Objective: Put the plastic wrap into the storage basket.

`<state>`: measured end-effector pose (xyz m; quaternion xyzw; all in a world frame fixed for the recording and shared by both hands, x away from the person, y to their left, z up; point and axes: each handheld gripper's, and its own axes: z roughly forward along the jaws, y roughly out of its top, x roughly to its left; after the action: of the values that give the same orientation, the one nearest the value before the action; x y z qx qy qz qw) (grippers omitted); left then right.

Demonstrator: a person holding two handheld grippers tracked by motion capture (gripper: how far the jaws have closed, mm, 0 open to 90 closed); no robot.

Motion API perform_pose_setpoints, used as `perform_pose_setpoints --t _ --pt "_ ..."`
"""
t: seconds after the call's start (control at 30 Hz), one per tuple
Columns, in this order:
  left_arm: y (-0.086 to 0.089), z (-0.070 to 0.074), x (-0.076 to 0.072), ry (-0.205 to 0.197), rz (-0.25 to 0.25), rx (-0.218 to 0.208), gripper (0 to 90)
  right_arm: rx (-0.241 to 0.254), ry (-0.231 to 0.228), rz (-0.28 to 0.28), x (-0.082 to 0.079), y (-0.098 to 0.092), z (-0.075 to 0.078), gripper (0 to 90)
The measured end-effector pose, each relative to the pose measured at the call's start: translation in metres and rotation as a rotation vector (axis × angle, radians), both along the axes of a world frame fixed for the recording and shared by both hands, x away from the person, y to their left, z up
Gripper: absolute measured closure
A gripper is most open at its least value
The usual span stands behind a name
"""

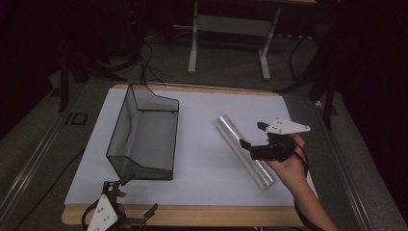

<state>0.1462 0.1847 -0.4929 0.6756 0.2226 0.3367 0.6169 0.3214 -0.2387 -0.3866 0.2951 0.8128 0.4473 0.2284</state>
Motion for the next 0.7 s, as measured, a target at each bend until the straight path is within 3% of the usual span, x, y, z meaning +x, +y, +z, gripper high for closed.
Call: perform_pose_setpoints --t 0.4,0.43,0.5,0.63,0.67,0.7 --pt "-0.001 -0.001 0.000 0.000 -0.003 0.011 0.4 -0.074 0.147 -0.040 0.035 0.005 -0.034 17.8" --pt "-0.001 -0.001 0.000 -0.002 -0.004 0.012 0.4 -0.097 0.192 -0.049 0.043 0.006 -0.041 17.8" --pt "-0.001 -0.001 0.000 -0.002 -0.003 0.014 0.4 -0.123 0.236 -0.051 0.049 0.008 -0.048 17.8" --pt "-0.001 -0.001 0.000 -0.001 -0.004 0.016 0.3 -0.147 0.259 -0.055 0.055 0.010 -0.054 17.9" --pt "-0.001 -0.001 0.000 -0.001 -0.005 0.016 0.4 -0.176 0.315 -0.066 0.063 0.012 -0.061 17.9" --pt "-0.001 -0.001 0.000 -0.001 -0.005 0.017 0.3 -0.184 0.325 -0.076 0.065 0.013 -0.063 17.9"
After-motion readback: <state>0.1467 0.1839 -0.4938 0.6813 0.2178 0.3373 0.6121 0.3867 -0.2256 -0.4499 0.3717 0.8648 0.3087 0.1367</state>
